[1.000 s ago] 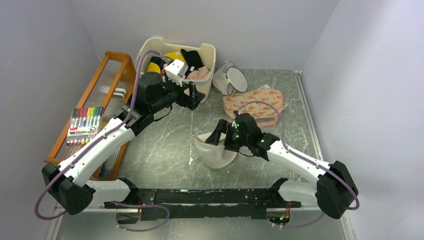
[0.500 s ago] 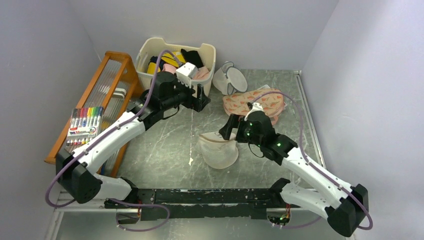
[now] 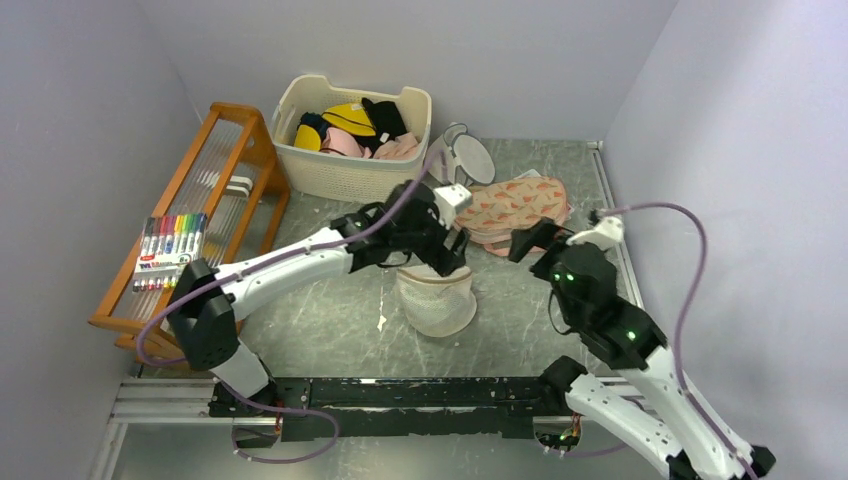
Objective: Unzip the laundry bag and remove the bra
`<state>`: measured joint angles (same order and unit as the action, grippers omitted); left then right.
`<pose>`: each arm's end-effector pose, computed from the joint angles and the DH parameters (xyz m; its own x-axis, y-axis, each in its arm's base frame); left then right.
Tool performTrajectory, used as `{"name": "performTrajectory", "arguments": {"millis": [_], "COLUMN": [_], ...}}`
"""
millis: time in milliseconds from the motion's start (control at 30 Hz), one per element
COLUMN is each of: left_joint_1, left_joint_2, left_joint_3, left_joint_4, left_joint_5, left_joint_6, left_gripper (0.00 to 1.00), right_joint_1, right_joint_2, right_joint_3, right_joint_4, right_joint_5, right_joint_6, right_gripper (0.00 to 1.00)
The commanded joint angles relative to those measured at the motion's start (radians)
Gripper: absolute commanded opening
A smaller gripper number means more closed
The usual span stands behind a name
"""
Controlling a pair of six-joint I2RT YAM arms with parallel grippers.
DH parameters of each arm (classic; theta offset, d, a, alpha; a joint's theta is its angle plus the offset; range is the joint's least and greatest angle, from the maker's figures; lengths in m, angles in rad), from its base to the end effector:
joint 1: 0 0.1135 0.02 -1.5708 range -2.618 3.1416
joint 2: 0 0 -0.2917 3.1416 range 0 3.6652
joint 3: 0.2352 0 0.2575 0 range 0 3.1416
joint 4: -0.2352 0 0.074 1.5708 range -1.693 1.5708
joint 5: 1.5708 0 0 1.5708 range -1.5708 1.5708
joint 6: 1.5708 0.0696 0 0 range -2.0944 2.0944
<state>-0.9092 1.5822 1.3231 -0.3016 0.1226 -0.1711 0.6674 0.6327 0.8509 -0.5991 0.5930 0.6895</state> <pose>0.2402 -0.3224 0.3229 -0.4661 0.3235 -0.8234 0.7787 0.5918 -0.2083 0.1329 0.0552 0.3498 -0.2926 0.4411 -0.8484 0.1041 0.8967 0.4303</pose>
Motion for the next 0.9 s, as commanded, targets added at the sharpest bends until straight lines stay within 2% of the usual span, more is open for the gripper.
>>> {"name": "performTrajectory", "arguments": {"millis": [0, 233, 267, 300, 333, 467, 600, 667, 700, 767, 867], "left_joint_1": [-0.078, -0.145, -0.145, -0.145, -0.145, -0.145, -0.145, -0.145, -0.145, -0.145, -0.145], "left_joint_2": [0.074, 0.213, 0.221, 0.224, 0.225, 0.246, 0.265, 0.237, 0.207, 0.152, 0.056], "left_joint_3": [0.059, 0.158, 0.16, 0.157, 0.149, 0.142, 0.177, 0.163, 0.148, 0.105, 0.029], "left_joint_4": [-0.055, -0.146, -0.147, -0.139, -0.127, -0.118, -0.168, -0.159, -0.147, -0.106, -0.036], "left_joint_5": [-0.094, -0.208, -0.213, -0.208, -0.199, -0.16, -0.176, -0.197, -0.204, -0.22, -0.222], "left_joint_6": [0.047, 0.049, 0.051, 0.053, 0.054, 0.047, 0.055, 0.078, 0.094, 0.124, 0.184], "left_gripper": [0.94, 0.94, 0.98, 0.87, 0.8, 0.68, 0.41, 0.34, 0.27, 0.09, 0.07], "right_joint_1": [-0.004, -0.003, -0.003, -0.003, -0.003, -0.003, -0.003, -0.003, -0.003, -0.003, -0.003], "right_joint_2": [-0.138, -0.242, -0.236, -0.223, -0.208, -0.147, -0.127, -0.116, -0.109, -0.095, -0.055], "right_joint_3": [0.017, -0.049, -0.057, -0.06, -0.06, -0.038, -0.05, -0.058, -0.061, -0.077, -0.1], "right_joint_4": [-0.027, -0.014, -0.017, -0.02, -0.025, -0.042, -0.01, -0.001, -0.001, 0.02, 0.069], "right_joint_5": [0.165, 0.134, 0.123, 0.113, 0.106, 0.092, 0.041, 0.014, 0.004, -0.022, -0.081], "right_joint_6": [-0.033, -0.01, -0.005, -0.002, 0.002, 0.006, -0.022, -0.028, -0.028, -0.035, -0.052], "right_gripper": [1.0, 1.0, 1.0, 1.0, 1.0, 1.0, 1.0, 1.0, 1.0, 1.0, 1.0]}}
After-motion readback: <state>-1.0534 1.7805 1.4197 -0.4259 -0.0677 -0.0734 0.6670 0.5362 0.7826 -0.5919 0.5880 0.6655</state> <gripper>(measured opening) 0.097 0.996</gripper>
